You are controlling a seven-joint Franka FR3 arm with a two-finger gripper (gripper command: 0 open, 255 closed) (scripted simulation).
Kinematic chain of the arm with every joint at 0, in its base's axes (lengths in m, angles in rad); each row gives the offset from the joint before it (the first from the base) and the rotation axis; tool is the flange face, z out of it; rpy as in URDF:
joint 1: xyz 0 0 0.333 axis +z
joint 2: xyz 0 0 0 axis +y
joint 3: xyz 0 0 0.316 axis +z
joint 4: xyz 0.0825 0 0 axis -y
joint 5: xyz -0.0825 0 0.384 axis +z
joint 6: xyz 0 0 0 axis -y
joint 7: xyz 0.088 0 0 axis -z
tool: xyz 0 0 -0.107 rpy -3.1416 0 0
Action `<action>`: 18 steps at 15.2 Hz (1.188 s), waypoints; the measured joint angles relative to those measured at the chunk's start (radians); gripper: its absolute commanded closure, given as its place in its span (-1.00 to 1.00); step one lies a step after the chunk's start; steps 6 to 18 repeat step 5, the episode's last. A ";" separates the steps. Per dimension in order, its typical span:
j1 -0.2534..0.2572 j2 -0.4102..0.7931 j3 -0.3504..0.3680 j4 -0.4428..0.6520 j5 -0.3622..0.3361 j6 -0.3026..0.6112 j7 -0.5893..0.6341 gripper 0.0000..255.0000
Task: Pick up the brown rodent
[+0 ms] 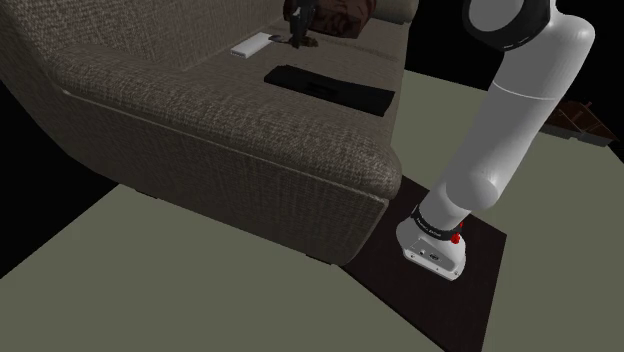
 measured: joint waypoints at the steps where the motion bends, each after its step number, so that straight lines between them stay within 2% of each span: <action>1: 0.000 -0.003 0.000 0.008 -0.001 -0.011 0.001 1.00; 5: -0.001 0.008 0.000 0.069 0.001 -0.062 0.002 1.00; 18: -0.001 0.008 0.000 0.069 0.001 -0.062 0.002 1.00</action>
